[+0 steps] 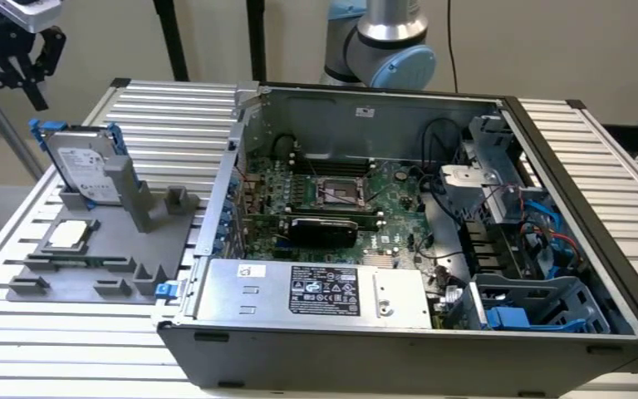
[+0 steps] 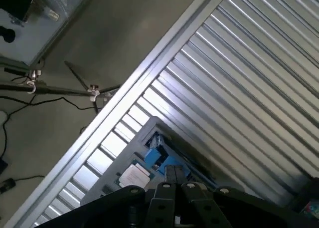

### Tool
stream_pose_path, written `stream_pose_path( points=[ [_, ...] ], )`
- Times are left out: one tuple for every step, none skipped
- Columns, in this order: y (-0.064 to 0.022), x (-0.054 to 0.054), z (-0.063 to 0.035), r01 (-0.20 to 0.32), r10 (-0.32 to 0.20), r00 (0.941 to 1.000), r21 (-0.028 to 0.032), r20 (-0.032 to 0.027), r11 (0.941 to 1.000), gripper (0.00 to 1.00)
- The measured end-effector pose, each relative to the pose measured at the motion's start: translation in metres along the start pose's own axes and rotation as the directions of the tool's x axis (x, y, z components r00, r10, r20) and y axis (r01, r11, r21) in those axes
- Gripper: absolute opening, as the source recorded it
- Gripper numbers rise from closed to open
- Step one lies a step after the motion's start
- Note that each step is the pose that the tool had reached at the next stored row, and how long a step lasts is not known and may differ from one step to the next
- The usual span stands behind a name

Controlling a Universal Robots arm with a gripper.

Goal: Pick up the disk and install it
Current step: 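Pick up the disk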

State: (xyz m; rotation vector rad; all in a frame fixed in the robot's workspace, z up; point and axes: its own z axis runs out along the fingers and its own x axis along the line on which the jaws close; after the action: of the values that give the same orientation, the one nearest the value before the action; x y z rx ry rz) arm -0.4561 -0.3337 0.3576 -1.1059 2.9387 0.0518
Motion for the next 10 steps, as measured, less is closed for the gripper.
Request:
stream_pose_path(
  points=[
    [0.0, 0.0, 0.0002, 0.019, -0.019, 0.9998, -0.0002, -0.0005, 0.9998, 0.0],
    [0.0, 0.0, 0.0003, 0.036, -0.036, 0.9993, -0.0005, -0.0011, 0.9993, 0.0],
    [0.0, 0.0, 0.0005, 0.055, -0.055, 0.9985, -0.0007, -0.0015, 0.9985, 0.0],
    [0.0, 0.0, 0.0006, 0.072, -0.072, 0.9974, -0.001, -0.0021, 0.9974, 0.0],
    [0.0, 0.0, 0.0008, 0.091, -0.091, 0.9958, -0.0013, -0.0027, 0.9958, 0.0],
    [0.0, 0.0, 0.0009, 0.11, -0.11, 0.9939, -0.0016, -0.0032, 0.9939, 0.0],
    [0.0, 0.0, 0.0011, 0.128, -0.128, 0.9918, -0.0019, -0.0037, 0.9918, 0.0],
    [0.0, 0.0, 0.0012, 0.146, -0.146, 0.9893, -0.0022, -0.0042, 0.9893, 0.0],
    [-0.0001, 0.0, 0.0013, 0.163, -0.163, 0.9866, -0.0025, -0.0047, 0.9866, 0.0],
    [-0.0001, 0.0, 0.0015, 0.181, -0.181, 0.9835, -0.0028, -0.0052, 0.9835, 0.0]
  ],
)
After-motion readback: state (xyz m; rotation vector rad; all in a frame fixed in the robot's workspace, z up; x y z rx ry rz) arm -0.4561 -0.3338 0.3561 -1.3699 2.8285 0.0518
